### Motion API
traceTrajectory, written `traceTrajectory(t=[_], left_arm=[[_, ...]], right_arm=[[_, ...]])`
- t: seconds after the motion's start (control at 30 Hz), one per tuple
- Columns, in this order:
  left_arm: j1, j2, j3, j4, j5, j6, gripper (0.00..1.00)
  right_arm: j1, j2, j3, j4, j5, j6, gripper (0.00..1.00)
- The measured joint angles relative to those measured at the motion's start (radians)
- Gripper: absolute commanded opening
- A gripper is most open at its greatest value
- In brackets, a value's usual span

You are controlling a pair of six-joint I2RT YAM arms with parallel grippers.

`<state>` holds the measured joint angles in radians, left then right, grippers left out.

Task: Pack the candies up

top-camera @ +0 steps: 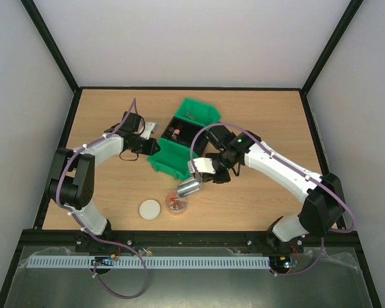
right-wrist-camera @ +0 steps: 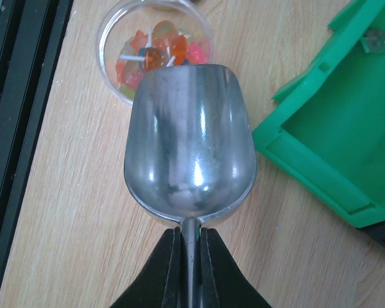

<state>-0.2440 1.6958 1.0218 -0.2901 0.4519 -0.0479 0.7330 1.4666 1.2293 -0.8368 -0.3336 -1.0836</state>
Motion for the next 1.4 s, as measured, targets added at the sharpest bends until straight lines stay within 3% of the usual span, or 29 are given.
traceTrajectory(t=[0.17,0.37,0.8,0.97,1.07,1.17,1.4], left_arm=[[0.003,0.000,0.000,-0.002,-0.008,0.001,0.02],[0.028,0.017,0.035,-0.028,-0.031,0.010,0.02],[0.116,0.165,0.230,-0.066,-0.088,0.041,0.28],[0.132,0.177,0.266,-0.085,-0.098,0.050,0.48],[0.146,0.178,0.287,-0.092,-0.097,0.061,0.66],[0.165,0.175,0.296,-0.095,-0.092,0.077,0.97],[0.212,0.122,0.297,-0.117,-0.087,0.105,0.99]], right_arm=[[-0.037,0.000,-0.010,0.073,-0.029,0.129,0.01],[-0.168,0.000,-0.035,0.216,-0.069,0.317,0.01],[-0.462,0.078,-0.121,0.506,-0.088,0.663,0.01],[-0.548,0.125,-0.155,0.606,-0.058,0.785,0.01],[-0.586,0.155,-0.168,0.653,-0.031,0.852,0.01],[-0.608,0.182,-0.174,0.686,0.004,0.898,0.01],[-0.628,0.257,-0.172,0.738,0.048,0.953,0.02]])
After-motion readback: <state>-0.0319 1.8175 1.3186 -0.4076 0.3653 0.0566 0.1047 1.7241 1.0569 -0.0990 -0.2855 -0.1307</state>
